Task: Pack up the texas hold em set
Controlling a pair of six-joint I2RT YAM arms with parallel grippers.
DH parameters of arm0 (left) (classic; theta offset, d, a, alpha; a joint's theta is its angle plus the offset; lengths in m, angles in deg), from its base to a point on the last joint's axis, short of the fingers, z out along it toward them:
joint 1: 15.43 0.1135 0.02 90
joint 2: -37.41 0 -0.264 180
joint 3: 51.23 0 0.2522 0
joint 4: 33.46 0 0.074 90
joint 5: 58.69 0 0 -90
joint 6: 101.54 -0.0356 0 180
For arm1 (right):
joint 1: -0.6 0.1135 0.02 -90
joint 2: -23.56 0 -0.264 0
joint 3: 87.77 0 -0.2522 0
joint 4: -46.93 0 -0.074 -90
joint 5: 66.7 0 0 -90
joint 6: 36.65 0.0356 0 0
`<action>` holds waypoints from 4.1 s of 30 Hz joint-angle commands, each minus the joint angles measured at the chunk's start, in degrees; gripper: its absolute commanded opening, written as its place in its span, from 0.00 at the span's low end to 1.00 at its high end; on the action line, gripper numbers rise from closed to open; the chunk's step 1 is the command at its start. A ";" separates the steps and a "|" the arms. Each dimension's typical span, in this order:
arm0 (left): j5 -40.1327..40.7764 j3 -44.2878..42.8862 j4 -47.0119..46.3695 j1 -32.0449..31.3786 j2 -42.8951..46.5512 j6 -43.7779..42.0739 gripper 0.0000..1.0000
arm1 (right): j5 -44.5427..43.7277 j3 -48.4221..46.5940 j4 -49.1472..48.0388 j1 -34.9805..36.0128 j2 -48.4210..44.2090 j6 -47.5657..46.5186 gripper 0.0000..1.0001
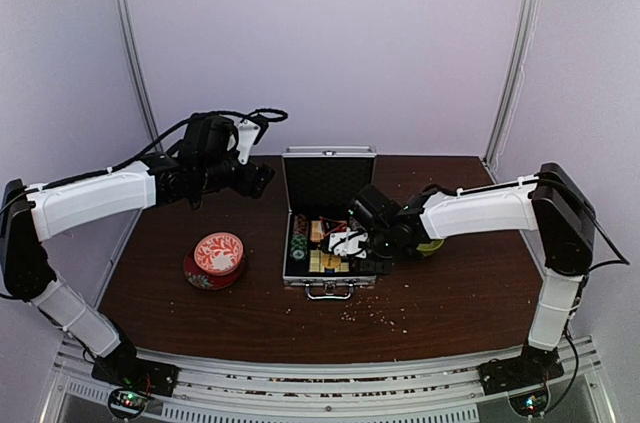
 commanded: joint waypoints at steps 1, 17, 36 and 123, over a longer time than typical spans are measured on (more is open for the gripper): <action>-1.02 -1.69 -1.43 -0.06 -0.86 -0.28 0.83 | -0.89 -0.05 -0.08 0.25 0.74 0.14 0.53; -1.37 -1.78 -1.32 -0.04 -1.03 -0.29 0.84 | 0.63 -2.79 1.26 -1.23 0.20 1.90 0.53; -1.84 -1.95 -1.02 -0.08 -1.44 -0.20 0.84 | -0.87 -3.05 0.66 -2.24 1.13 3.51 0.53; -43.47 -27.46 3.32 6.85 -30.05 2.51 0.50 | 24.74 20.14 -5.85 -23.71 -34.70 12.61 0.60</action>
